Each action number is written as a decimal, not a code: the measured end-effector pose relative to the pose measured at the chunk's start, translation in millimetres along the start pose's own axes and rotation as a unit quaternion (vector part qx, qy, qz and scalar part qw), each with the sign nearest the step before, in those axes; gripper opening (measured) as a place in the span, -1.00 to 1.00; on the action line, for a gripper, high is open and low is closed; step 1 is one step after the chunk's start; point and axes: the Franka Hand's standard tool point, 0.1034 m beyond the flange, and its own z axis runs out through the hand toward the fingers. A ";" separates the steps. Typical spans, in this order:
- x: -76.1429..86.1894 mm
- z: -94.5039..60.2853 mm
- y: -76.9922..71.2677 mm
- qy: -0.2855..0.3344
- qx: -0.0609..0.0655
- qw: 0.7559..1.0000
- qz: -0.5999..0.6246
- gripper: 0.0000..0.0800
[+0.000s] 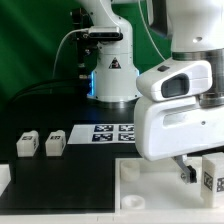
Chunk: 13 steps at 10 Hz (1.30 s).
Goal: Assemble one leg
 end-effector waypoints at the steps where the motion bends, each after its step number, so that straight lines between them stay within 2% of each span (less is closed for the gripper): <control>1: 0.0 0.0 0.0 0.000 0.000 1.000 0.022 0.31; 2: 0.0 0.1 -0.7 0.000 0.002 0.999 0.054 -0.06; 3: 0.1 0.2 -1.8 0.000 0.005 0.993 0.121 -0.06; 4: -0.1 0.2 0.6 0.000 0.004 0.985 0.173 -0.26; 5: -0.1 0.2 1.2 0.000 0.004 0.974 0.228 -0.26; 6: 1.4 -1.3 1.6 -0.001 0.003 0.951 0.308 -0.26; 7: 1.7 -2.3 2.3 -0.005 0.000 0.919 0.395 -0.26; 8: 1.5 -2.4 4.0 -0.008 0.004 0.871 0.491 -0.26; 9: 0.2 -1.5 4.3 -0.019 0.014 0.816 0.578 -0.26; 10: -0.5 0.5 3.5 -0.034 0.030 0.739 0.673 -0.26; 11: -0.4 1.7 1.5 -0.043 0.038 0.679 0.732 -0.26; 12: -0.7 2.0 0.2 -0.046 0.037 0.655 0.754 -0.26; 13: -0.5 2.0 -0.5 -0.048 0.036 0.610 0.790 -0.26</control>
Offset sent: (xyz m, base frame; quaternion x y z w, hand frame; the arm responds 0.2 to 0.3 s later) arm 0.0000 0.0000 0.0000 0.0000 0.0000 0.2667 0.9638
